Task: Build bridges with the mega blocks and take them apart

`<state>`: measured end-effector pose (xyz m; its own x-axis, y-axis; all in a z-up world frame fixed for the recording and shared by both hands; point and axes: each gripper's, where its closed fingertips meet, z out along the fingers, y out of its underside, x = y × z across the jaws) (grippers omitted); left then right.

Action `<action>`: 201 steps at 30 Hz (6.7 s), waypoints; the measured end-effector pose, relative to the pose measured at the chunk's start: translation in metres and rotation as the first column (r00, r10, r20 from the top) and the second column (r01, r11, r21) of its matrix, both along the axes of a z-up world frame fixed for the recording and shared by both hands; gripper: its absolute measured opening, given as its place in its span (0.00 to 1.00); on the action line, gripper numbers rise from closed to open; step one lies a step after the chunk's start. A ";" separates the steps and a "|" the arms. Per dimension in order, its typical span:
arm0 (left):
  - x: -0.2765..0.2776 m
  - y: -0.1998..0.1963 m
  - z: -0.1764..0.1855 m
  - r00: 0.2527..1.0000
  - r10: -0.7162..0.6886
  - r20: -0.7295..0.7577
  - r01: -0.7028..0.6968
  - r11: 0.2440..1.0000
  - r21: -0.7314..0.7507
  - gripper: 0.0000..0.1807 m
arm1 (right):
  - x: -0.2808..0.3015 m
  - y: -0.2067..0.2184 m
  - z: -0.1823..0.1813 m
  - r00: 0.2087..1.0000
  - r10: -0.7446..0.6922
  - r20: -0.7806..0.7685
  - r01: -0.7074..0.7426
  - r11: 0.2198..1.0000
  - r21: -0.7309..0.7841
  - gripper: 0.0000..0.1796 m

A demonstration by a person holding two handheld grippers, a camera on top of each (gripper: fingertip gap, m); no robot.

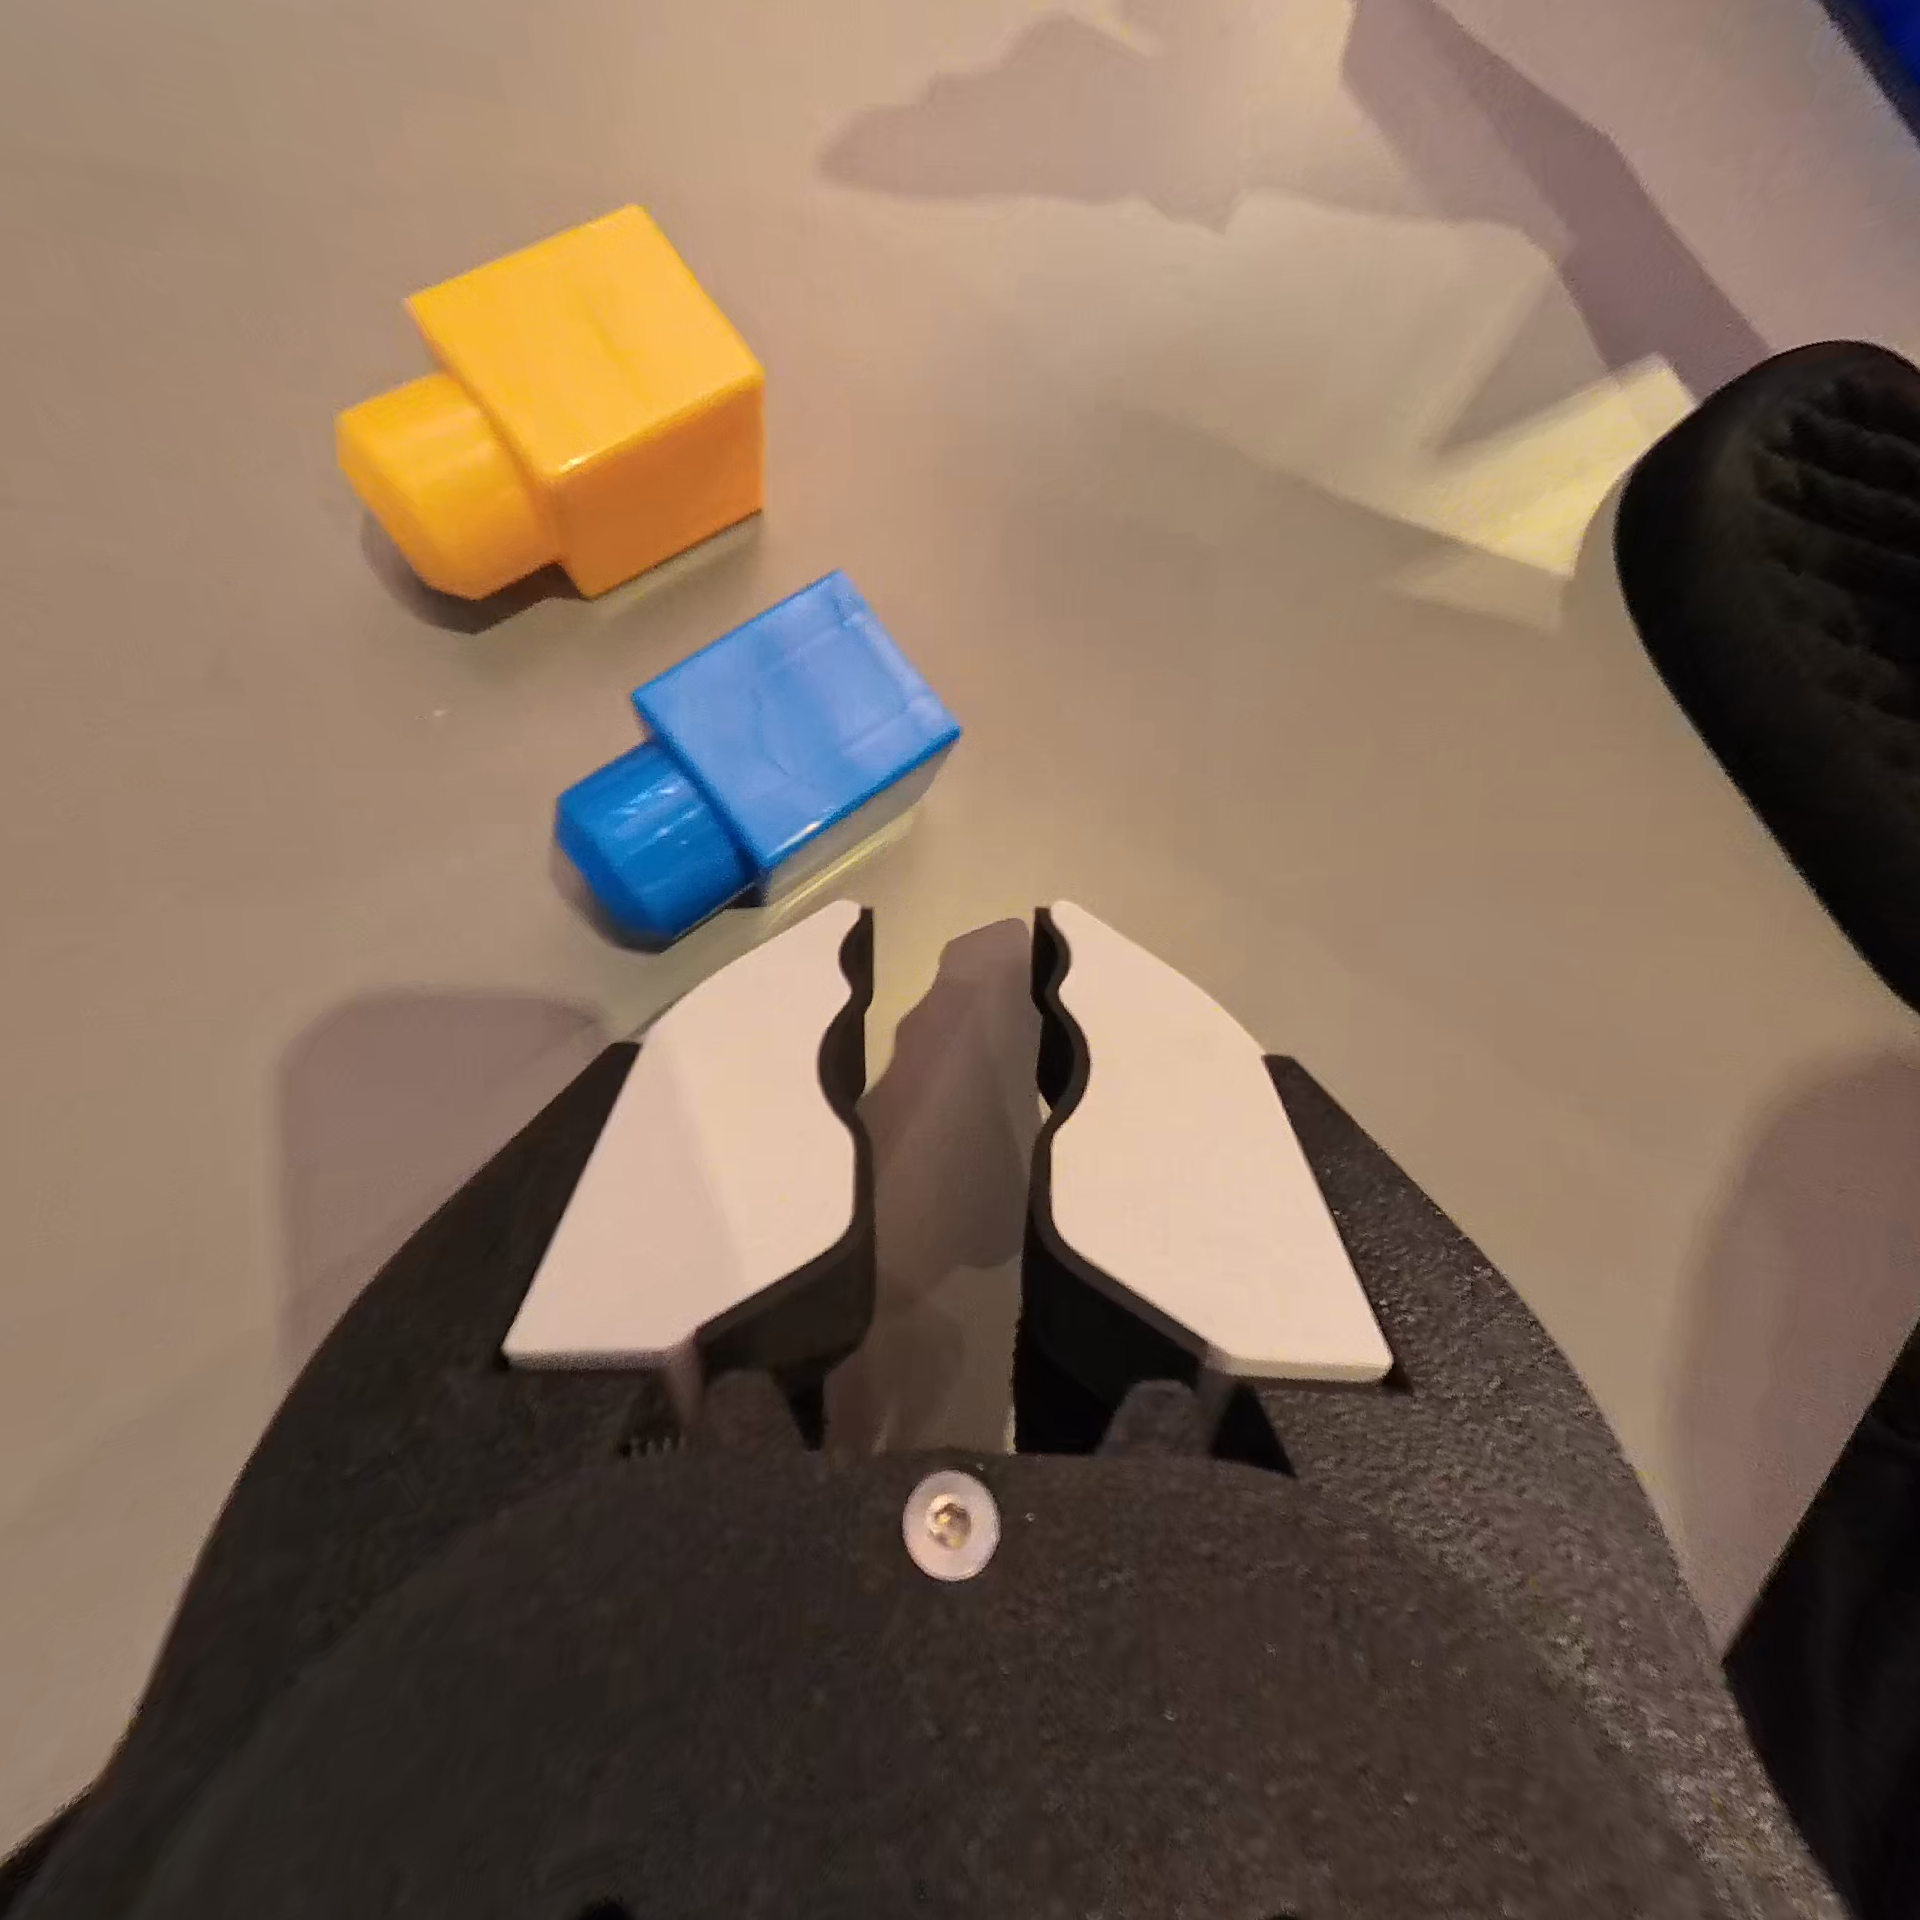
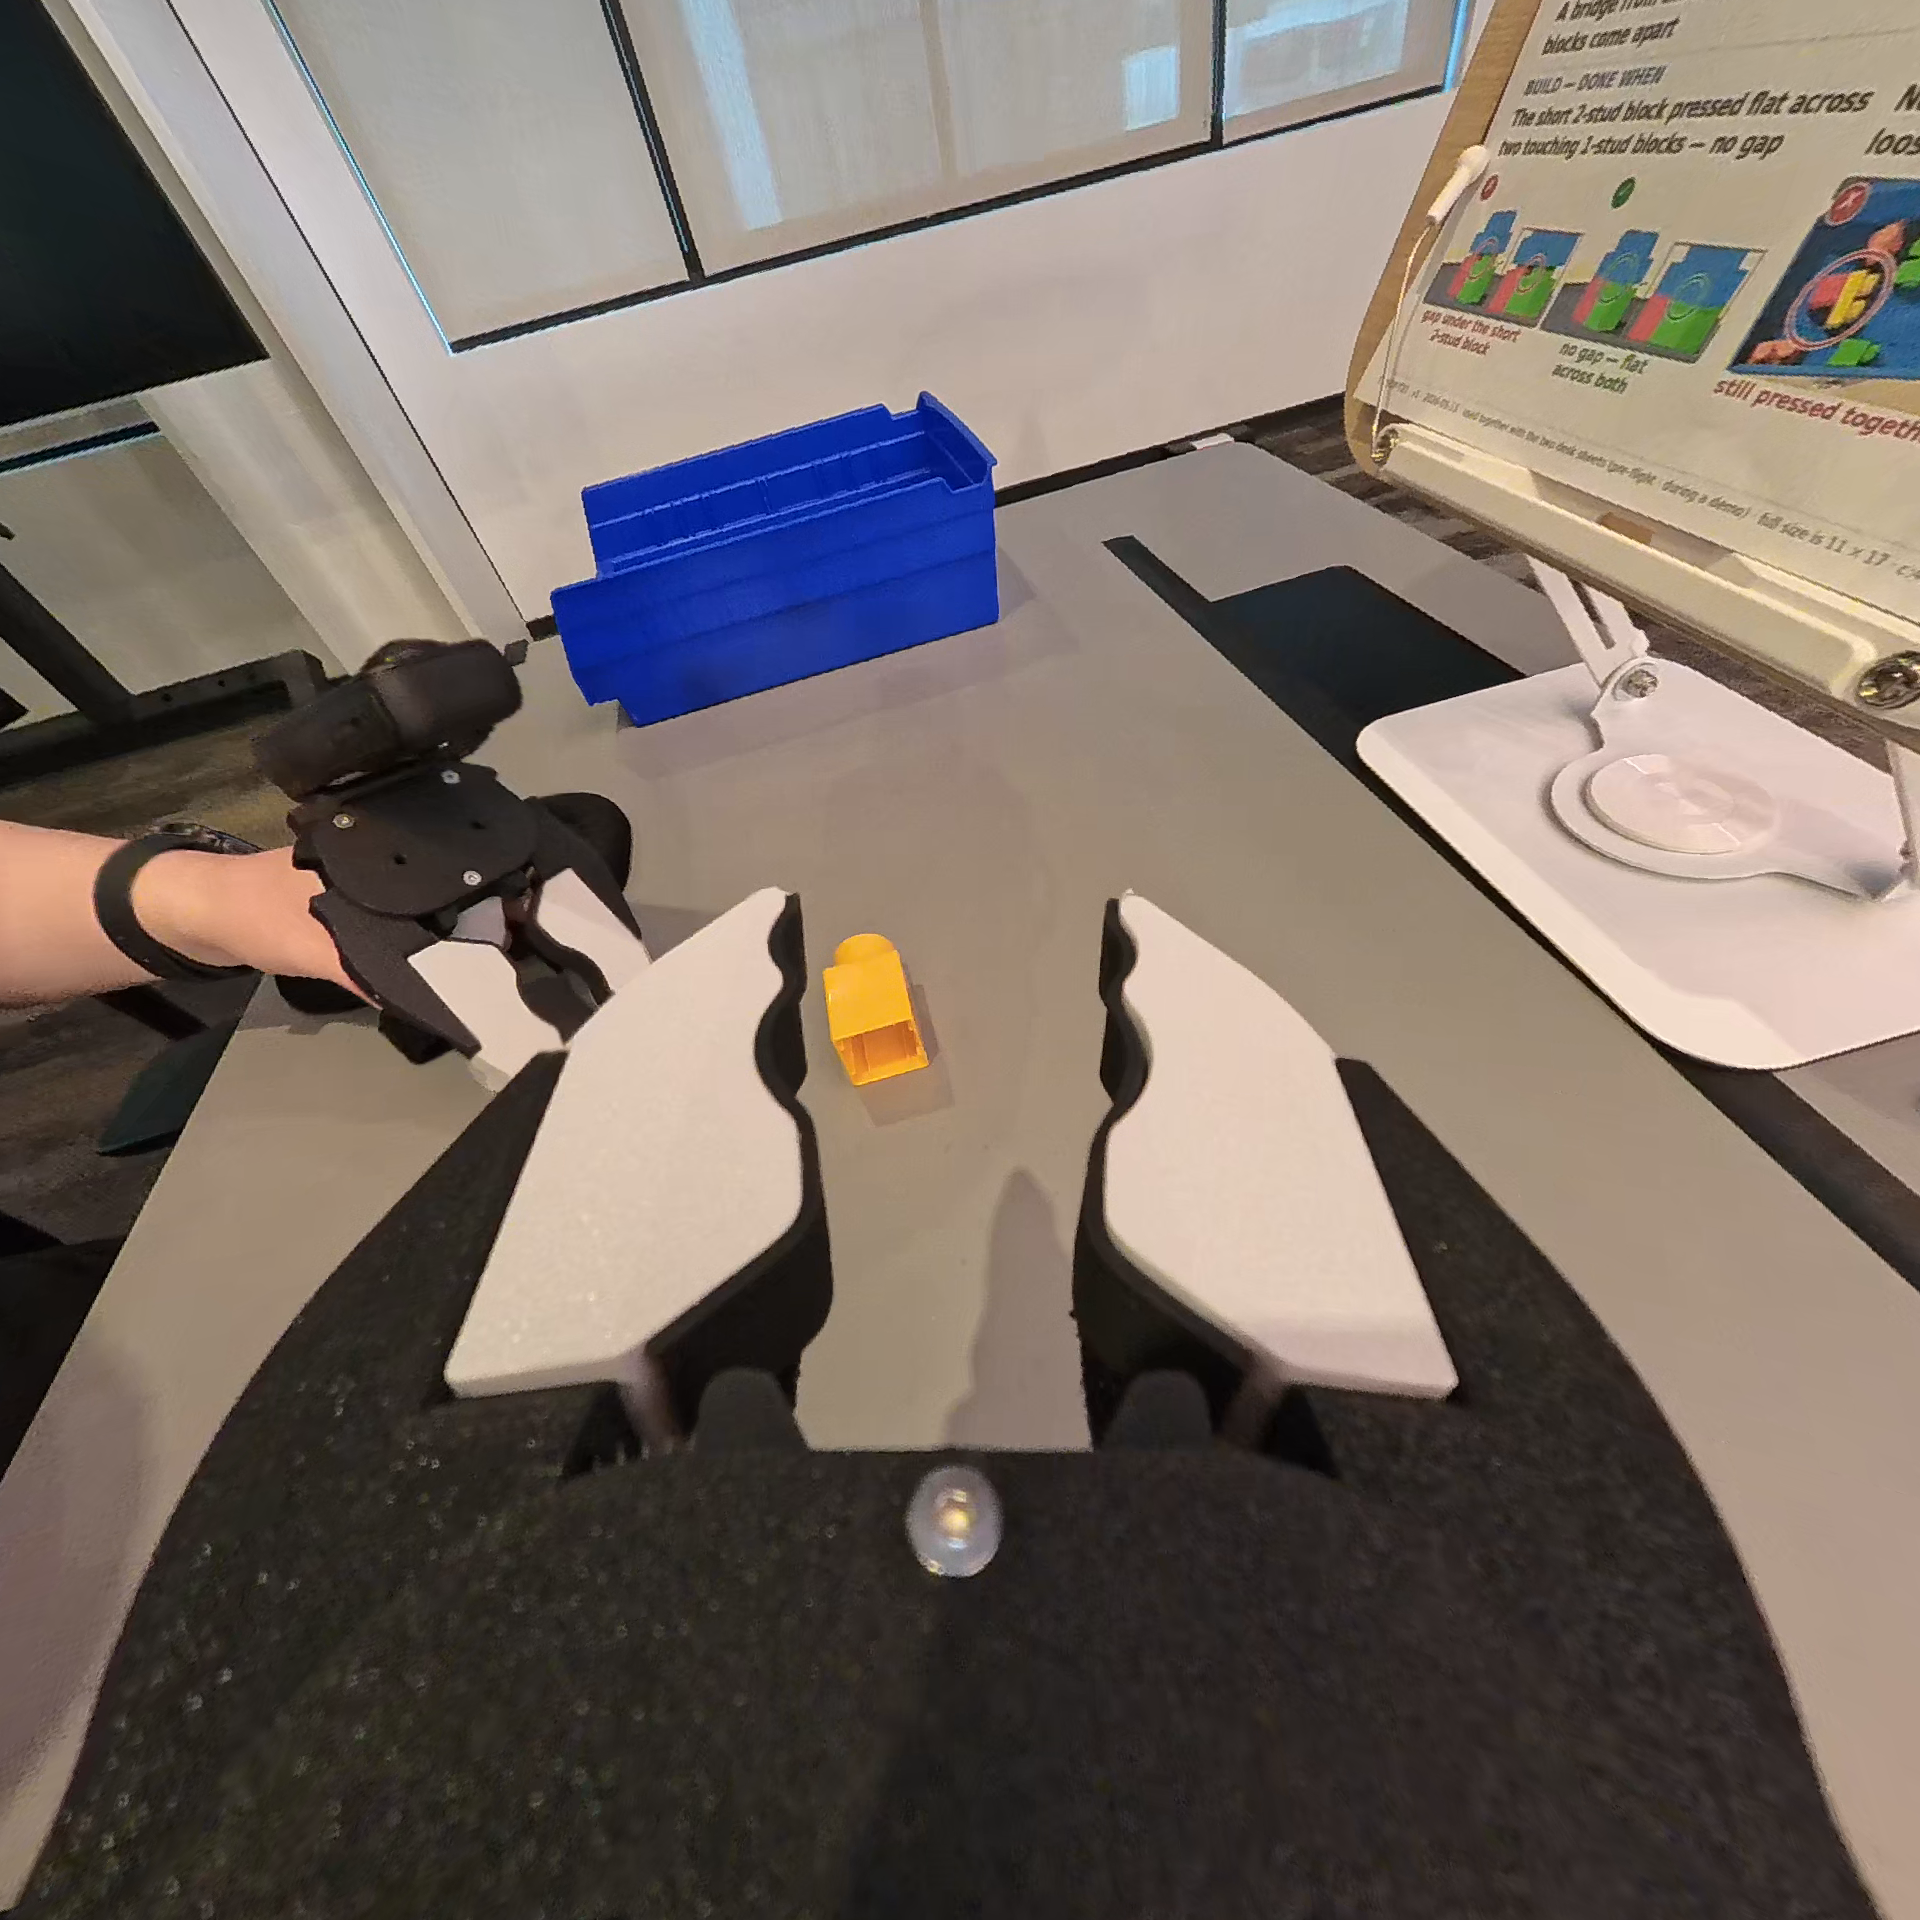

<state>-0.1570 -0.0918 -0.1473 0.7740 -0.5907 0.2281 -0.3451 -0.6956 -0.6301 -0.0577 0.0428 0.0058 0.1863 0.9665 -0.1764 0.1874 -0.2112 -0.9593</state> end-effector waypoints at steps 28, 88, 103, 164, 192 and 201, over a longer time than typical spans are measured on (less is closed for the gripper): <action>0.005 0.020 0.006 0.996 0.062 0.057 -0.064 0.997 0.038 0.13 | -0.003 0.000 -0.010 0.999 0.010 0.040 -0.010 1.000 -0.011 0.30; -0.044 0.017 0.047 0.983 0.162 0.086 -0.176 0.964 0.200 0.11 | -0.007 -0.001 -0.037 0.993 0.043 0.112 -0.037 0.998 -0.057 0.30; -0.392 0.034 0.148 0.869 0.472 -0.148 -0.410 0.855 0.317 0.16 | -0.016 0.000 -0.041 0.984 0.019 0.180 -0.013 0.999 -0.036 0.30; -0.420 0.140 0.012 0.512 -0.497 -0.701 0.532 0.824 -0.195 0.32 | -0.019 -0.028 -0.062 0.990 0.131 0.057 -0.112 0.960 -0.257 0.31; -0.335 0.092 0.187 0.999 -0.019 0.037 0.005 0.940 0.342 0.19 | -0.030 -0.033 -0.048 0.987 0.158 0.003 -0.153 0.957 -0.246 0.30; -0.186 0.020 0.215 0.963 -0.136 0.233 -0.037 0.789 0.613 0.19 | -0.067 -0.062 -0.057 0.923 0.191 0.334 -0.200 0.980 -0.006 0.34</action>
<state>-0.3431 -0.0718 0.0674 0.7061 -0.7081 -0.0097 -0.1383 -0.1244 -0.9825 -0.1244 -0.0188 -0.0512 0.0363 0.9933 -0.1099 0.5299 -0.1124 -0.8406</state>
